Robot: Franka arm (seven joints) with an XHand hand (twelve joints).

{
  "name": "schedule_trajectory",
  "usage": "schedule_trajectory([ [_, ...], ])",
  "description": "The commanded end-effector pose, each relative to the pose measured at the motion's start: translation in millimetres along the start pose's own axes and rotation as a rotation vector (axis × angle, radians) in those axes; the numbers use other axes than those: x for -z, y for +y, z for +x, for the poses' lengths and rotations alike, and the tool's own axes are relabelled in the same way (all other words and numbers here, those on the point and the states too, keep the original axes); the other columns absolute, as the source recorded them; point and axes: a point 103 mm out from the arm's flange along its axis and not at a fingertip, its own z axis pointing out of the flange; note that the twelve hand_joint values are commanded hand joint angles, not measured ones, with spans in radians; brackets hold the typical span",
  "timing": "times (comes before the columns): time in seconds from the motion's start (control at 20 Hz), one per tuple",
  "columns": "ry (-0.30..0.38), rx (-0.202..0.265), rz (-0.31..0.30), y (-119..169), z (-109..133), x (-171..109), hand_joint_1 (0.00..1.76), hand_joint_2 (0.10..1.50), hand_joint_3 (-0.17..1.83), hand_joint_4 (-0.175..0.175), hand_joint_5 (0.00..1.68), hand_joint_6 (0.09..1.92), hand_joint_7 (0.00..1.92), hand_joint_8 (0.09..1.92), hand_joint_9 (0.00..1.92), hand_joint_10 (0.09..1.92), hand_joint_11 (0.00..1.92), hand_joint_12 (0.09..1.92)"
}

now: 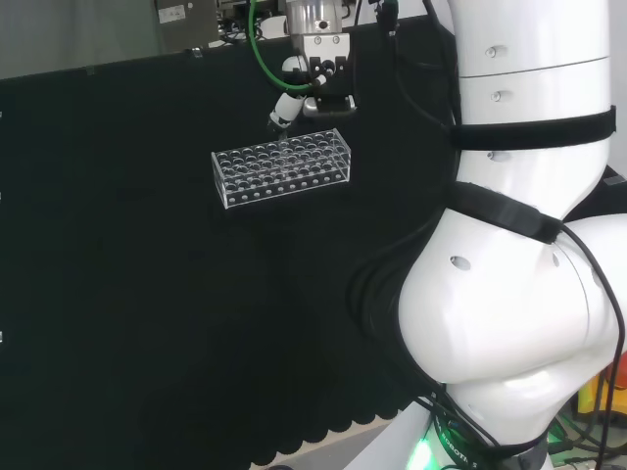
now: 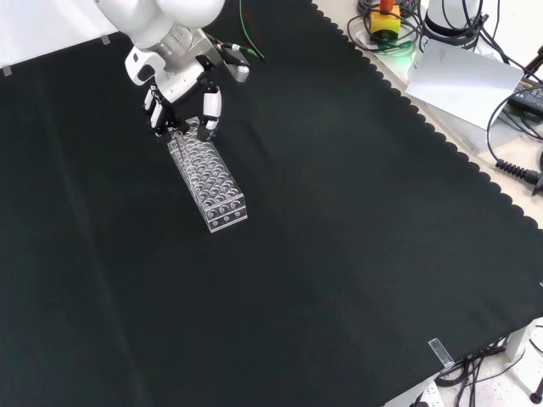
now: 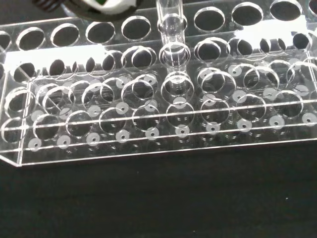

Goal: Pick up the test tube.

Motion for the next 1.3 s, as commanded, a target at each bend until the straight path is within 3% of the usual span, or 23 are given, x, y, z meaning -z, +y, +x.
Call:
schedule_trajectory([
  [0.05, 0.087, -0.034, -0.013, 3, -4, -11, 0.88, 0.79, 0.42, -0.158, 0.59, 0.73, 1.11, 0.67, 1.06, 0.61, 0.48, 1.42],
  [0.5, 0.245, -0.086, -0.038, 3, -5, -24, 0.95, 0.75, 0.49, -0.17, 0.7, 0.74, 1.15, 0.66, 1.1, 0.59, 0.52, 1.4],
  [1.3, 0.289, -0.079, -0.038, 18, 14, -31, 0.99, 0.73, 0.55, -0.159, 0.72, 0.71, 1.15, 0.65, 1.11, 0.58, 0.52, 1.4],
])
